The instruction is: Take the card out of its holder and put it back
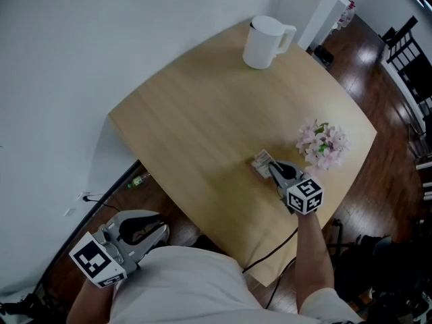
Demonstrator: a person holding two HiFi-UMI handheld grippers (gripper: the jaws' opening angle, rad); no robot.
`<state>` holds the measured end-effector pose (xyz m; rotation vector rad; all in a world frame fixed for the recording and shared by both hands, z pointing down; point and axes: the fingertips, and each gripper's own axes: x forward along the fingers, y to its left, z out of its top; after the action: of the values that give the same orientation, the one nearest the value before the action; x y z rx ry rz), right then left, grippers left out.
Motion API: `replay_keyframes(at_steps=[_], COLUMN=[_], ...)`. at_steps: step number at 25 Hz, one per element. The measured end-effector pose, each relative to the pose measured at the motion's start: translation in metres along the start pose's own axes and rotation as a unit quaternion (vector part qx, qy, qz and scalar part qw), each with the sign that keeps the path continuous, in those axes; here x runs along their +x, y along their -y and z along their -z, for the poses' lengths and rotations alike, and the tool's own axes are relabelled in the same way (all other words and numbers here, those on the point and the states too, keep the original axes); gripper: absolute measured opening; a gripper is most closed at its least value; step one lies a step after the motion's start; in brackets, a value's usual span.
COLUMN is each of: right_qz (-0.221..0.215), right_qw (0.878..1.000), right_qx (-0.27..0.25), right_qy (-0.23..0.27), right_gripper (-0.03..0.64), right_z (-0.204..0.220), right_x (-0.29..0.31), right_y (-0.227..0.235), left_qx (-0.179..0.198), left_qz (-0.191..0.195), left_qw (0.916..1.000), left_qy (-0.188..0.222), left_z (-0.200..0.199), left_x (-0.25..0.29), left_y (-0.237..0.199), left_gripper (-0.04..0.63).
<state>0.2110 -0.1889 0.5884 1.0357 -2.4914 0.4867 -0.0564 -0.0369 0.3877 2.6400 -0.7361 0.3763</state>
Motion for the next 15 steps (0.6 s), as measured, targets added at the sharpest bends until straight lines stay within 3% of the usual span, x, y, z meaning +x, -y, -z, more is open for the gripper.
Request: replay_keyframes(at_steps=[7, 11, 15], right_qz=[0.035, 0.074, 0.109], right_qw=[0.999, 0.997, 0.993], right_qx=[0.001, 0.0, -0.007], right_qy=[0.019, 0.033, 0.05], right_gripper=[0.056, 0.103, 0.106], right_z=[-0.014, -0.026, -0.039], right_x=[-0.005, -0.021, -0.046], right_y=[0.002, 0.001, -0.011], left_qx=[0.007, 0.01, 0.02], left_qz=[0.011, 0.022, 0.031], left_qw=[0.9998, 0.9996, 0.9993], left_qy=[-0.012, -0.011, -0.012], left_z=[0.006, 0.004, 0.002], left_x=[-0.011, -0.012, -0.008], left_y=[-0.001, -0.003, -0.009], left_gripper=[0.061, 0.061, 0.061])
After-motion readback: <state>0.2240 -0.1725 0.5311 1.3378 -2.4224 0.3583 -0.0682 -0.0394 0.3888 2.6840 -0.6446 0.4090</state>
